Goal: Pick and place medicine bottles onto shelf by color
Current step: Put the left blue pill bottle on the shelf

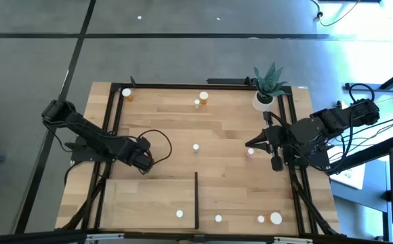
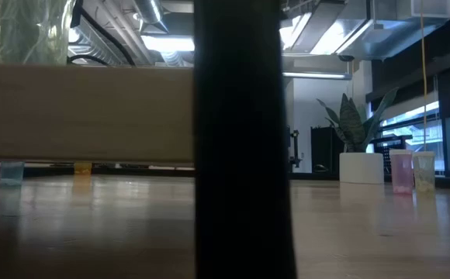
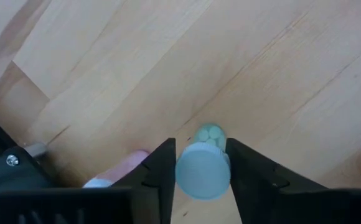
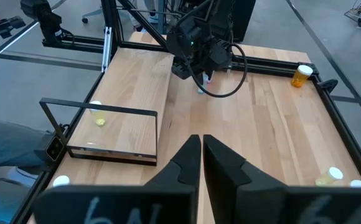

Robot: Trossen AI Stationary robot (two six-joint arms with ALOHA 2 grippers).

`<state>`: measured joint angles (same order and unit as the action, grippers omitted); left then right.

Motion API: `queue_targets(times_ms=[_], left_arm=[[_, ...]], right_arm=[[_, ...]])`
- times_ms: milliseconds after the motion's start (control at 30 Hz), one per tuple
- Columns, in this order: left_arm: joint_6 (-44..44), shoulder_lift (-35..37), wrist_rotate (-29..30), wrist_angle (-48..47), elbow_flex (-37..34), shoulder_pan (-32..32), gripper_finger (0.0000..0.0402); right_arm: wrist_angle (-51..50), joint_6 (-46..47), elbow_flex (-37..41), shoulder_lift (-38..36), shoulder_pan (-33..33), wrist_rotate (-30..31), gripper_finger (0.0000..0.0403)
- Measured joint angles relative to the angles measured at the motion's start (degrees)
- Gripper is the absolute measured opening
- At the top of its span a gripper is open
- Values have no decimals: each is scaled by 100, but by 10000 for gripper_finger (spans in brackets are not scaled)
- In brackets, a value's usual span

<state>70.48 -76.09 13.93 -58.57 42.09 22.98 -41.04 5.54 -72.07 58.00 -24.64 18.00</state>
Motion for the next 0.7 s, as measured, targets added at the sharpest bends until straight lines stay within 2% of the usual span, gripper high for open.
queue_targets(times_ms=[433, 700], left_arm=[[-130, 0, -156, 120, 51, 0, 103], [-833, -4, -268, 127, 810, 47, 103]], right_arm=[[0, 0, 0, 0, 0, -1, 22], [0, 0, 0, 0, 0, -2, 22]])
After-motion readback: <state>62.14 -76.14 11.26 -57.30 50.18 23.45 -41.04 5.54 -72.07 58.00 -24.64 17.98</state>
